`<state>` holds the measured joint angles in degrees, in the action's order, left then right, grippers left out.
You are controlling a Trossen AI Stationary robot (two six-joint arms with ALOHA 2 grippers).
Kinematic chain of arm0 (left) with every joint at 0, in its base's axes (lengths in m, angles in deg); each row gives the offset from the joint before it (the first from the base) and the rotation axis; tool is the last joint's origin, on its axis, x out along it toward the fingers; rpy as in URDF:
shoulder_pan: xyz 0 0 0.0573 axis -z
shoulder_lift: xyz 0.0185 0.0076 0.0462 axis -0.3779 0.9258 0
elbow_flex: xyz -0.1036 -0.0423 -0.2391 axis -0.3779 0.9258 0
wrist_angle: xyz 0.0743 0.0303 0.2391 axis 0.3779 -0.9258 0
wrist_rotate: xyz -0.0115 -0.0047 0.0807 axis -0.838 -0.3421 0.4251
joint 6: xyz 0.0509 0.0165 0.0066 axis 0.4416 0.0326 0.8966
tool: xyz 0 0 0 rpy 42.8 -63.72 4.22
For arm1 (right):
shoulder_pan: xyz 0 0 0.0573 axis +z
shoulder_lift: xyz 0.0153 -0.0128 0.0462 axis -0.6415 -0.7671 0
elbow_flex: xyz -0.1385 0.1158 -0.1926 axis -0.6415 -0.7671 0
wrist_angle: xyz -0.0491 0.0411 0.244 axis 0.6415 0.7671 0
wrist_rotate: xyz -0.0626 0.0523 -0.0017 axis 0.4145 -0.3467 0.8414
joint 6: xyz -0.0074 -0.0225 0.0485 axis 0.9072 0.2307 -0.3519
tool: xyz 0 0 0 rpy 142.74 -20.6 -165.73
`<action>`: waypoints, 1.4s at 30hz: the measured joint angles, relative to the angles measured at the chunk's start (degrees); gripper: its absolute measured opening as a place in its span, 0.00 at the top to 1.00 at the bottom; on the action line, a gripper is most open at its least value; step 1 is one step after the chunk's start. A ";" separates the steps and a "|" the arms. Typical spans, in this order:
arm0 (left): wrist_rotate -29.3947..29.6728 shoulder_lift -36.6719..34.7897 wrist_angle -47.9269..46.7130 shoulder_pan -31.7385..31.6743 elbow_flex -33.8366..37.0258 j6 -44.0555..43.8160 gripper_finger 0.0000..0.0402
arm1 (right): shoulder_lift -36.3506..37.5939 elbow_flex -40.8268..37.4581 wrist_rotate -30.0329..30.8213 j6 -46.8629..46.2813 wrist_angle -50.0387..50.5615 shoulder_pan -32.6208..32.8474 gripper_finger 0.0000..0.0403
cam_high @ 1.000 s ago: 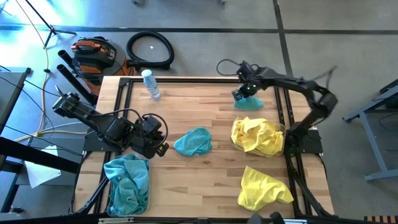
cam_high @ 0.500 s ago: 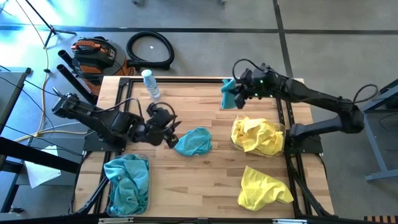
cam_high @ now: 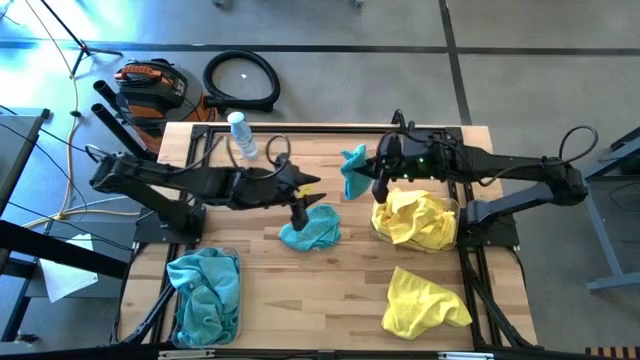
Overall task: Sort microfiber towel by color & place in baskets
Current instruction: Put the blue microfiber towel into the left transparent bin
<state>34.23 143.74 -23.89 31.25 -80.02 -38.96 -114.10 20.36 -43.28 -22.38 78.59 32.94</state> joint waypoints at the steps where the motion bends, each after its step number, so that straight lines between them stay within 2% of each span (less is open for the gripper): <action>1: -0.16 0.99 1.11 -0.32 0.00 0.75 0.52 | 0.00 0.00 0.15 1.10 -0.54 0.74 0.97; 3: -0.20 3.09 3.00 -0.97 0.01 2.35 0.49 | 0.00 0.00 1.70 2.04 -1.07 2.18 0.97; 7: -0.14 6.78 7.75 -2.27 0.02 2.02 0.46 | 0.00 0.00 11.80 1.59 -3.28 5.71 0.97; 10: -0.16 9.19 11.28 -3.10 0.02 1.10 0.45 | 0.00 0.00 17.22 2.84 -4.61 7.87 0.97; 17: -0.16 10.97 17.19 -4.22 0.00 0.52 0.45 | 0.00 0.00 21.48 3.56 -5.49 10.23 0.97; 22: -1.75 11.14 19.50 -4.71 0.02 0.50 0.45 | -0.64 0.09 27.88 4.06 -6.23 10.93 0.97; 29: -1.93 11.15 19.73 -5.08 0.00 0.52 0.45 | -1.44 0.09 27.77 3.61 -7.32 10.91 0.97; 33: -1.90 11.49 19.87 -6.20 0.00 0.16 0.45 | -1.40 0.09 23.76 4.25 -11.17 11.15 0.97; 37: -2.04 11.58 19.15 -7.34 0.00 -6.34 0.47 | -1.40 0.09 22.30 4.94 -12.35 11.15 0.97; 40: -4.60 11.58 16.60 -8.15 0.02 -9.87 0.55 | -1.40 0.09 21.02 3.73 -12.02 11.12 0.97; 42: -5.26 11.58 16.17 -8.31 0.02 -9.88 0.67 | -1.40 0.09 19.71 3.48 -11.70 11.14 0.96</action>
<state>28.97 155.32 -7.72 22.94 -80.00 -48.84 -115.50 20.45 -23.57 -18.90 66.90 44.08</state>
